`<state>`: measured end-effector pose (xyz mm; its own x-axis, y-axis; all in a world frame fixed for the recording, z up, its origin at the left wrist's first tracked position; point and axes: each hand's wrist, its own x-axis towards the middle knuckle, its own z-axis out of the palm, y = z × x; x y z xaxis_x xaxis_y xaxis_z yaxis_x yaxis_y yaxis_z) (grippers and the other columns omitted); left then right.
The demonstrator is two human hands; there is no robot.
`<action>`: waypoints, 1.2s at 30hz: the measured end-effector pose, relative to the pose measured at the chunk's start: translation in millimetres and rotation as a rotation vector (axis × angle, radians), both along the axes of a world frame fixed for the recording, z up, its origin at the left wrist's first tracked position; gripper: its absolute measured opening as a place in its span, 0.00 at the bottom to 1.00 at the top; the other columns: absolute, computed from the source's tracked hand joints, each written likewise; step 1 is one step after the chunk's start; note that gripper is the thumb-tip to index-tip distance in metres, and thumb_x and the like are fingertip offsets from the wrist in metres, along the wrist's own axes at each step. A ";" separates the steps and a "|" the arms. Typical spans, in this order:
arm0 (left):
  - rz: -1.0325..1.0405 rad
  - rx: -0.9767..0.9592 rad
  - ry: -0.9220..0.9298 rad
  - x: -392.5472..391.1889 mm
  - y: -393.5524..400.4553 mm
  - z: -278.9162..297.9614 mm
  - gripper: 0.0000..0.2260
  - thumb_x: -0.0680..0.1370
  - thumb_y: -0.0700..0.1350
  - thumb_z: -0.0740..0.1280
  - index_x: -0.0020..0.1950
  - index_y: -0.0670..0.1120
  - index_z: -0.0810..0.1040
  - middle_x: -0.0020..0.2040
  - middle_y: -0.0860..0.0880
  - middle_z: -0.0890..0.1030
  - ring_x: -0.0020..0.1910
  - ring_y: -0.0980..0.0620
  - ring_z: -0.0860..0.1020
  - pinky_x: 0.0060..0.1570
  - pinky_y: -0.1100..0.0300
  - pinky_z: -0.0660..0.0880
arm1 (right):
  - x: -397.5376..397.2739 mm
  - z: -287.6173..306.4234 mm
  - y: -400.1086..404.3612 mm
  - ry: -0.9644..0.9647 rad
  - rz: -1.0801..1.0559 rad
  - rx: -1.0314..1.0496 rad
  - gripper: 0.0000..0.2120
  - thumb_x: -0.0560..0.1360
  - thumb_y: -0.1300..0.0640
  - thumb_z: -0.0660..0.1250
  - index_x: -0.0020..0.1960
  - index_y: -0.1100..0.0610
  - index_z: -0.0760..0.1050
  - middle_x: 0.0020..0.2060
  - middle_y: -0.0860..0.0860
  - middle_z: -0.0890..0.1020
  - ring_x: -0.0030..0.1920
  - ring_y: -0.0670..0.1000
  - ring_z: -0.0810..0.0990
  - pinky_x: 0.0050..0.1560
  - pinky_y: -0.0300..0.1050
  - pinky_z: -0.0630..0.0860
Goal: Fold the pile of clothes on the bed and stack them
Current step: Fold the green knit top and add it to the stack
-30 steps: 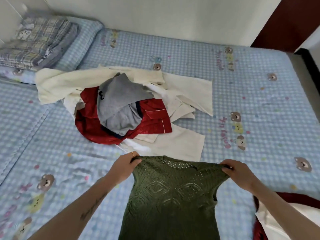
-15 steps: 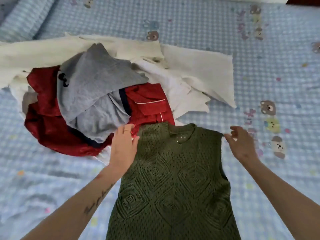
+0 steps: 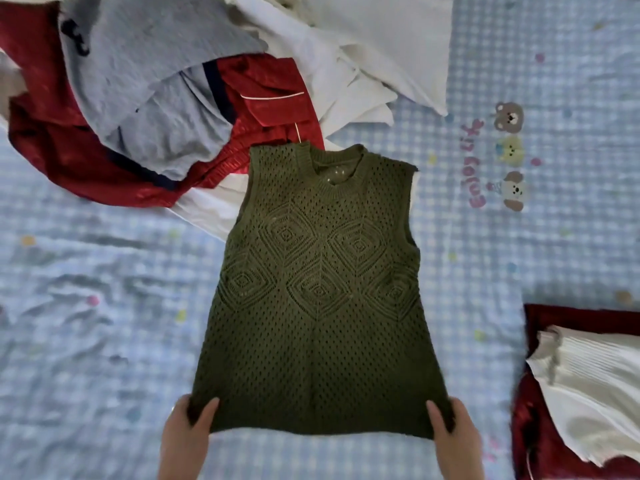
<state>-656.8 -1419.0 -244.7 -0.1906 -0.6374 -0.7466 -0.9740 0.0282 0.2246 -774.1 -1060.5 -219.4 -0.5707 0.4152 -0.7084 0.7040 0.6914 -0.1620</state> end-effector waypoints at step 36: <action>-1.285 -0.560 0.338 -367.0 -52.1 -48.6 0.22 0.80 0.38 0.59 0.74 0.42 0.62 0.70 0.39 0.67 0.68 0.40 0.65 0.68 0.50 0.61 | -321.8 -65.9 -112.0 0.520 1.010 0.047 0.20 0.80 0.58 0.60 0.71 0.61 0.66 0.67 0.59 0.72 0.67 0.59 0.68 0.67 0.52 0.65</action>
